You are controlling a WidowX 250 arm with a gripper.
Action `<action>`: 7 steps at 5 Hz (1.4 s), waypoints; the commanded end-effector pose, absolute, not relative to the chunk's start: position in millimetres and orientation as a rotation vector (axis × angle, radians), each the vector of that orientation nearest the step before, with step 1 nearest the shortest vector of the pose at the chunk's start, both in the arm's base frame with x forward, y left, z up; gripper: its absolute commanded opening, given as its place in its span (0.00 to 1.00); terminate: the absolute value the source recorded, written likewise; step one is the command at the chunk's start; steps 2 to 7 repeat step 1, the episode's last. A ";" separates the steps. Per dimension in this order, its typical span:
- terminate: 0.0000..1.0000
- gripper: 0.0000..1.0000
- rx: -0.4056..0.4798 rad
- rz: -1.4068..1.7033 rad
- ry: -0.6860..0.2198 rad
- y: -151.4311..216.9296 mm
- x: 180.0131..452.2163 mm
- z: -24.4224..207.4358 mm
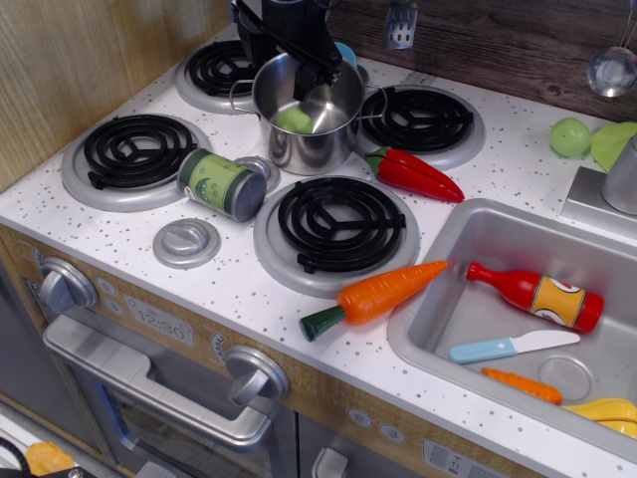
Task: Put broccoli in pot or pan
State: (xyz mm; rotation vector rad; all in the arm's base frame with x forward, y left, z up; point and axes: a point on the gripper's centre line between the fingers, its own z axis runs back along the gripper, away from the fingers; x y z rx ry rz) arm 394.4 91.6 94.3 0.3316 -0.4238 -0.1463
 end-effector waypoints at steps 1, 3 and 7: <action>1.00 1.00 0.345 -0.162 -0.459 92.2 397.1 107.0; 1.00 1.00 0.345 -0.162 -0.459 92.2 397.1 107.0; 1.00 1.00 0.345 -0.162 -0.459 92.2 397.1 107.0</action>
